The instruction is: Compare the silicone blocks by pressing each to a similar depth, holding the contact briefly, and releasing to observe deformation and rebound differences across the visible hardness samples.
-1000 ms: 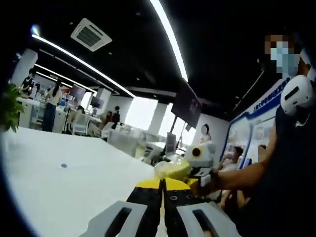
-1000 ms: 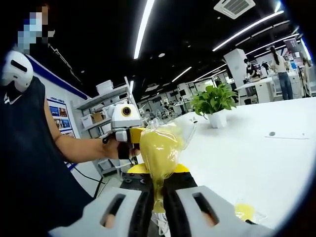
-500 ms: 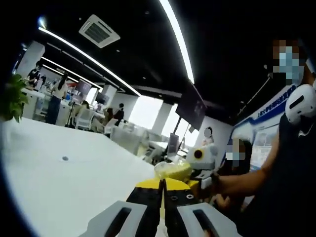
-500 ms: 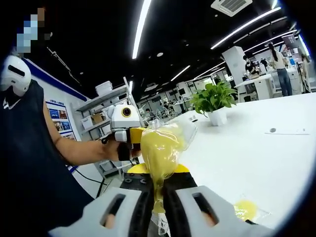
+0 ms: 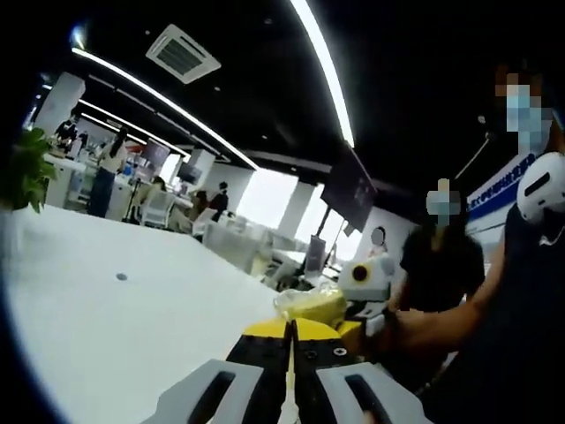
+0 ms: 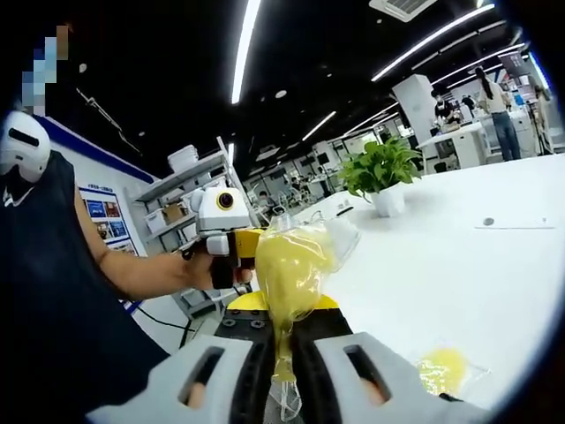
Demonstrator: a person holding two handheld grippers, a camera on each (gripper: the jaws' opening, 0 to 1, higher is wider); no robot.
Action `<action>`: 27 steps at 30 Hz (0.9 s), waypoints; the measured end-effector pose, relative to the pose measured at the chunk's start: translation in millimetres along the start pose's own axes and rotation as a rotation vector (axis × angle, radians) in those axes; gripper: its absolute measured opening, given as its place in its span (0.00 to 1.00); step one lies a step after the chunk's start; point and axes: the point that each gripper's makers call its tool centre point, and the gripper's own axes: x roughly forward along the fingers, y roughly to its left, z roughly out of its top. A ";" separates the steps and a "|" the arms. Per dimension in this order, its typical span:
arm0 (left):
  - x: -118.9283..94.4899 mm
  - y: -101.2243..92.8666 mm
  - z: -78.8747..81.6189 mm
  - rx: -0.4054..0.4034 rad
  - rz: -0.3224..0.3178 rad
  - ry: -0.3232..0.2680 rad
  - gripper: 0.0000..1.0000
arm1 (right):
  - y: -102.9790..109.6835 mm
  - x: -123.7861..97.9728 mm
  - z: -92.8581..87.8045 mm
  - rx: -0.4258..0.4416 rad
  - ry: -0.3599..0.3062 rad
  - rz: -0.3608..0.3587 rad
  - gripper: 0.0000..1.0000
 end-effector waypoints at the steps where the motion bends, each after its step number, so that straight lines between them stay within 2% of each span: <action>1: -0.1 -0.1 -0.4 -0.003 0.002 0.002 0.00 | 0.2 0.0 -0.8 0.003 0.002 0.001 0.02; 5: 0.8 5.0 -5.3 -0.044 0.027 0.033 0.00 | -1.9 0.9 -5.0 -0.001 0.020 -0.018 0.02; 12: 1.7 -0.2 -3.6 -0.013 0.011 0.036 0.00 | -3.2 -2.3 -5.3 -0.004 -0.021 -0.027 0.04; 14: 1.6 0.5 -3.2 -0.014 0.013 0.035 0.00 | -5.4 -1.8 -4.3 0.017 -0.031 -0.033 0.05; 16: 1.2 -0.4 -1.7 -0.009 0.009 0.028 0.00 | -1.4 -1.8 -1.9 0.073 -0.036 -0.006 0.06; 21: -1.3 -2.4 6.2 -0.028 -0.001 0.002 0.00 | -1.8 -0.6 3.5 0.031 -0.048 -0.016 0.07; 23: -1.7 -3.0 7.2 -0.020 -0.005 -0.001 0.00 | -3.9 0.8 4.6 -0.022 -0.054 -0.032 0.08; 27: -2.4 -3.6 7.6 -0.018 -0.003 0.001 0.00 | -3.5 1.7 3.3 -0.026 -0.063 -0.034 0.09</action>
